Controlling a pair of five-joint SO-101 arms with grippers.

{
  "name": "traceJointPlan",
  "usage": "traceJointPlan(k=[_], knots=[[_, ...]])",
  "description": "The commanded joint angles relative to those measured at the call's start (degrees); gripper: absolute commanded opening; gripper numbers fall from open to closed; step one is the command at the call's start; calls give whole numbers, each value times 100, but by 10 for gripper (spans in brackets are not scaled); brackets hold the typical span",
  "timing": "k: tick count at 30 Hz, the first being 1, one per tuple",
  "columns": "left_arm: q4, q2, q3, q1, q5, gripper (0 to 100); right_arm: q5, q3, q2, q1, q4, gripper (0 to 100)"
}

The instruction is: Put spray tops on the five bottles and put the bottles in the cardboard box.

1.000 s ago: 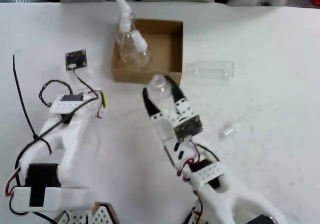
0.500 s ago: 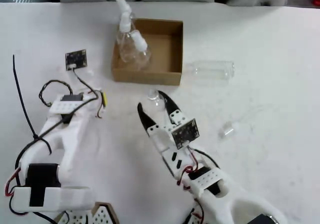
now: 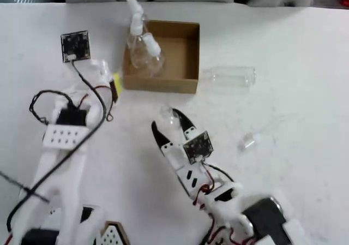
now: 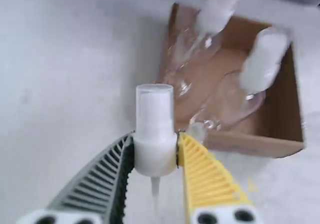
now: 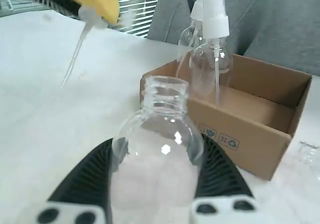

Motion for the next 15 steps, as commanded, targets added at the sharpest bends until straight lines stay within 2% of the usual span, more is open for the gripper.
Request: traceJointPlan(k=[1, 8, 15], knots=[[-466, -1156, -229, 479, -44, 45, -9, -229, 637, 4, -901, 15], [-2101, -2070, -193, 620, -18, 42, -9, -220, 1059, -312, -1446, 15], [-2198, -2123, -202, 690, 9, 41, -9, -88, 1095, -1130, -1429, 15]])
